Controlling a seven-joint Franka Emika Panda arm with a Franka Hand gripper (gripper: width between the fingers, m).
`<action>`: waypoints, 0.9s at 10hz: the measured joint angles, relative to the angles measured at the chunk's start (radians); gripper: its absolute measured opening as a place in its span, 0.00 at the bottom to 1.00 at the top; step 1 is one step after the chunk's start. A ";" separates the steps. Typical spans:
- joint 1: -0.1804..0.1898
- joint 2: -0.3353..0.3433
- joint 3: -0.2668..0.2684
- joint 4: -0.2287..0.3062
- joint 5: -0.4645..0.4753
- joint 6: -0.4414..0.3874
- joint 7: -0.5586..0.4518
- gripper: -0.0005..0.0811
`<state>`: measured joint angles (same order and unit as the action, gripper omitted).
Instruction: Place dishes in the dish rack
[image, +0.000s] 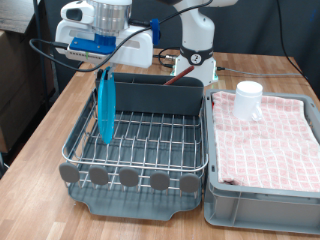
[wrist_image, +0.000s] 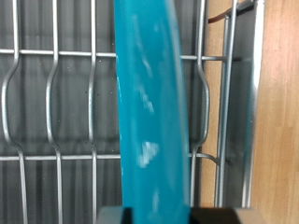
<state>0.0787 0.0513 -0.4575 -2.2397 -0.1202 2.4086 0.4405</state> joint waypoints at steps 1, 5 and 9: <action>0.000 0.006 0.000 -0.006 0.004 0.009 -0.002 0.05; 0.000 0.017 0.000 -0.031 0.040 0.041 -0.045 0.05; 0.000 0.026 0.003 -0.036 0.057 0.044 -0.057 0.05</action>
<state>0.0790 0.0772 -0.4541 -2.2759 -0.0629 2.4524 0.3830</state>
